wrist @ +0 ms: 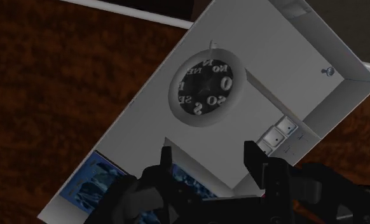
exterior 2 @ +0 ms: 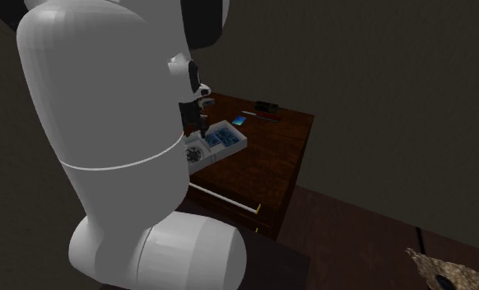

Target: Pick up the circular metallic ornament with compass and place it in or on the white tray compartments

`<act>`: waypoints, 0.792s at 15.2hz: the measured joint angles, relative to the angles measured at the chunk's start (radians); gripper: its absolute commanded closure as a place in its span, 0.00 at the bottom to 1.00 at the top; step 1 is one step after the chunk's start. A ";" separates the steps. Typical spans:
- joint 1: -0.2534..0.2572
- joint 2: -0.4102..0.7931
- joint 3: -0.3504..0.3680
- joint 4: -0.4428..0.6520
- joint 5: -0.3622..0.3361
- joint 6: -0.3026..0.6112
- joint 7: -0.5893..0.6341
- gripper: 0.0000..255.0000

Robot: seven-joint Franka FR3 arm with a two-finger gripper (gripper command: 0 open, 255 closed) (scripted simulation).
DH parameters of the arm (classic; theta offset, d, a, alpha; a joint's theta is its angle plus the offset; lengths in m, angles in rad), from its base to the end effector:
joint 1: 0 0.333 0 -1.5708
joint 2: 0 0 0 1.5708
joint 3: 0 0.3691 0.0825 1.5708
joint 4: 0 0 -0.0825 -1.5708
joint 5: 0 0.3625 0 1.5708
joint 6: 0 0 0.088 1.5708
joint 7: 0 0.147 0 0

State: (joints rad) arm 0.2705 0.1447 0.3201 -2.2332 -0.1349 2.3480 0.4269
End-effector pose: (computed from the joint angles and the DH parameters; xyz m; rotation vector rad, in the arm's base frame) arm 0.4436 0.2883 0.3359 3.0628 0.3954 0.0097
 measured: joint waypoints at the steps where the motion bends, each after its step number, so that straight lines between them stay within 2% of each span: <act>1: 0.041 0.041 0.010 0.057 -0.096 -0.084 0.034 0.00; 4: 0.212 0.211 0.040 0.244 -0.396 -0.413 0.073 0.00; 7: 0.391 0.378 0.046 0.358 -0.624 -0.702 0.021 0.00; 9: 0.427 0.412 0.040 0.364 -0.678 -0.750 0.008 0.00; 12: 0.424 0.421 0.029 0.339 -0.707 -0.738 0.010 0.00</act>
State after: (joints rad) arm 0.6943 0.5658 0.3490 -1.8943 -0.8414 1.6102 0.4366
